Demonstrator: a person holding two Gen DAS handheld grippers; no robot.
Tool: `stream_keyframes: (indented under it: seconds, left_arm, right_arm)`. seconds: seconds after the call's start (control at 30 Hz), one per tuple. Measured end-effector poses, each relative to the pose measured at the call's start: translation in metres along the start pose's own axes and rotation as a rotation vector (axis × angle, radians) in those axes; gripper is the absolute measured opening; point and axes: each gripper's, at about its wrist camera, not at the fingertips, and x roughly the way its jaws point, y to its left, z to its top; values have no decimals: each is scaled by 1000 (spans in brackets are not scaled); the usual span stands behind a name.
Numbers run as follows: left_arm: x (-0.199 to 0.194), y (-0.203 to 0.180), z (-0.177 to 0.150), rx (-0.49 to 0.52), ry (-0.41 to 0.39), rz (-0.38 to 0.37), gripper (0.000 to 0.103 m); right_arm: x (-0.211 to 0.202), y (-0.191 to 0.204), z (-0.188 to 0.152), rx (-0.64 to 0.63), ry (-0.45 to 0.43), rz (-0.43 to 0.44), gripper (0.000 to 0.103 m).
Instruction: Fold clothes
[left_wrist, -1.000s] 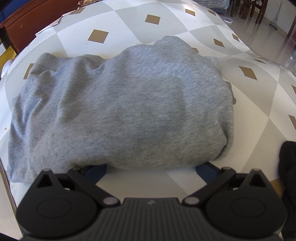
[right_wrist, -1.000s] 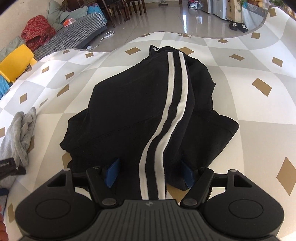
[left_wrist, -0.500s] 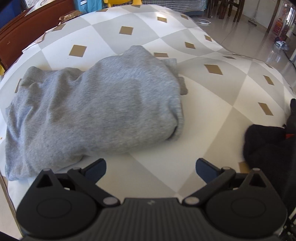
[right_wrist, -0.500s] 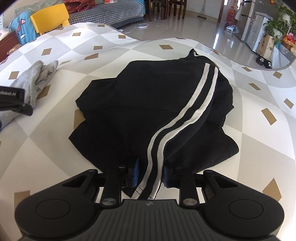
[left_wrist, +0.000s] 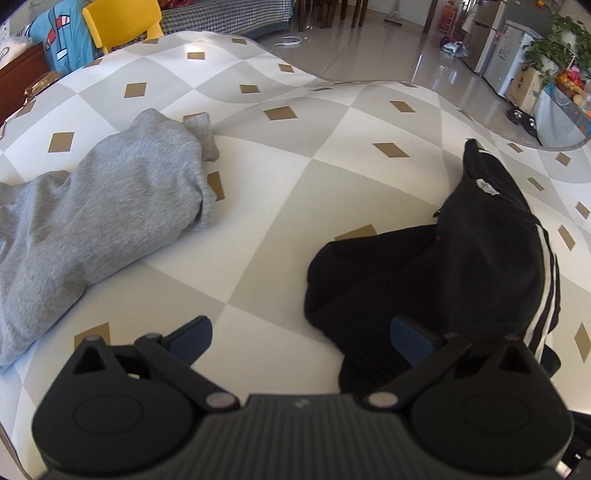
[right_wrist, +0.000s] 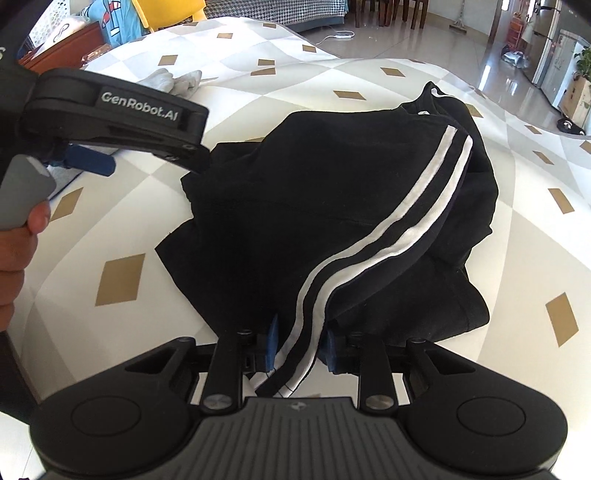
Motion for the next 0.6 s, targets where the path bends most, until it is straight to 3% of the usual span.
stream_keyframes:
  seconds: [0.23, 0.3, 0.6]
  left_arm:
    - [-13, -7, -31, 47, 5, -67, 103]
    - [-13, -10, -40, 73, 12, -78, 103]
    - [-18, -25, -67, 180, 25, -58, 103]
  right_arm:
    - [-18, 13, -24, 27, 19, 70, 27]
    - [-23, 13, -29, 60, 24, 81, 32]
    - [-59, -2, -35, 130, -41, 12, 47]
